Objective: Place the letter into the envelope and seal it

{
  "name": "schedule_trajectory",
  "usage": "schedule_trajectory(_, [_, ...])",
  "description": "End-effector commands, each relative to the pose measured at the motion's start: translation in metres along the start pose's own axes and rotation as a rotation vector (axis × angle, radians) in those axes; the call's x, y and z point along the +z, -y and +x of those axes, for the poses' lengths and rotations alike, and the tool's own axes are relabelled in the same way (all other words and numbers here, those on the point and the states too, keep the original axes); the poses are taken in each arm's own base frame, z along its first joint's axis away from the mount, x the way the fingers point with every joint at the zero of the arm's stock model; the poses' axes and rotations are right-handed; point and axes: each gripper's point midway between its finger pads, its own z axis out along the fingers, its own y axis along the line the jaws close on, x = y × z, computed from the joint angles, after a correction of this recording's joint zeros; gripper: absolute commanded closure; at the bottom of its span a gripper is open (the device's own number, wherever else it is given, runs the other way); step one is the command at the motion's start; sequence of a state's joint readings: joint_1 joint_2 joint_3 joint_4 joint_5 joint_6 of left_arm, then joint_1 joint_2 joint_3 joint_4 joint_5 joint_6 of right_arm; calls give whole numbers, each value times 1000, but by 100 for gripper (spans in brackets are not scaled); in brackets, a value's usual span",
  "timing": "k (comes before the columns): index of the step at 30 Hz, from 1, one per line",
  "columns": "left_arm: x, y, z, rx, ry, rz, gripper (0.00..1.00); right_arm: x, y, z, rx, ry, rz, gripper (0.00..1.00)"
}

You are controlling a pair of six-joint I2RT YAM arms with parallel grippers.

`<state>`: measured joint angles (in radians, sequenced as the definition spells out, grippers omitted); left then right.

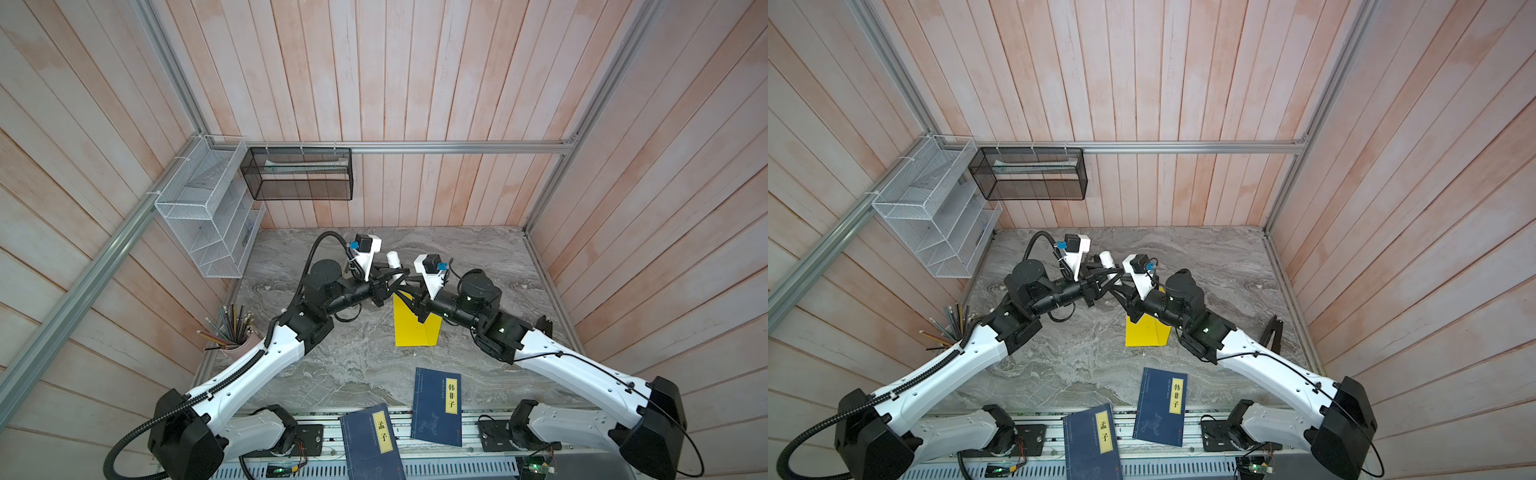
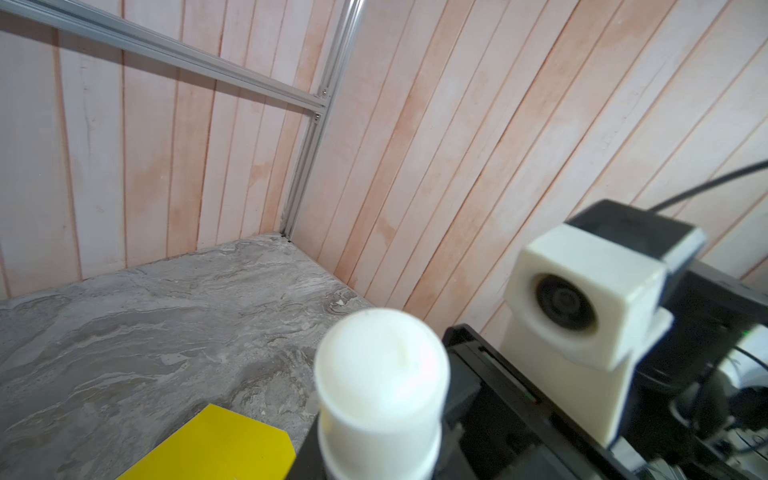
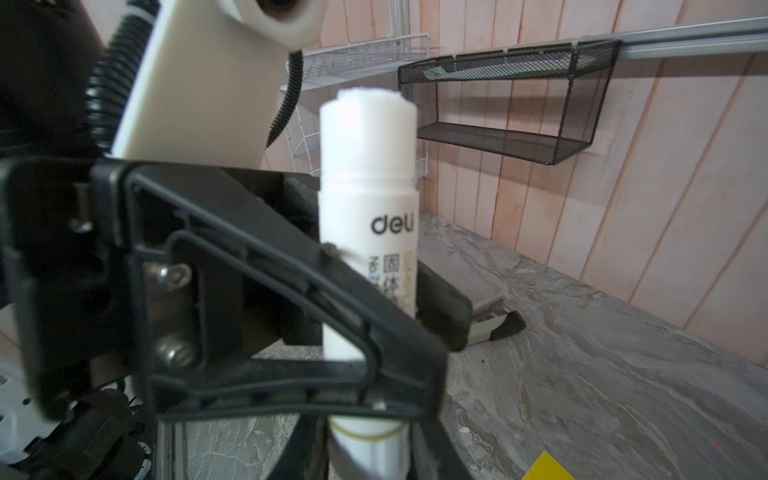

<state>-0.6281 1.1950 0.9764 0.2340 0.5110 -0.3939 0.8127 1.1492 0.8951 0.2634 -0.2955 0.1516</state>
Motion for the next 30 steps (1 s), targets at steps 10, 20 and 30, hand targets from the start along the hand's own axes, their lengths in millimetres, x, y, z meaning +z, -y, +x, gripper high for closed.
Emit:
schedule_trajectory(10, [-8, 23, -3, -18, -54, 202, 100, -48, -27, -27, 122, 102, -438, 85])
schedule_trajectory(20, [-10, 26, -5, -35, -40, 233, 100, -55, -27, -30, 170, 87, -532, 76])
schedule_trajectory(30, [-5, -8, -12, -80, 5, 30, 100, -22, 19, -9, -111, -7, 85, 39])
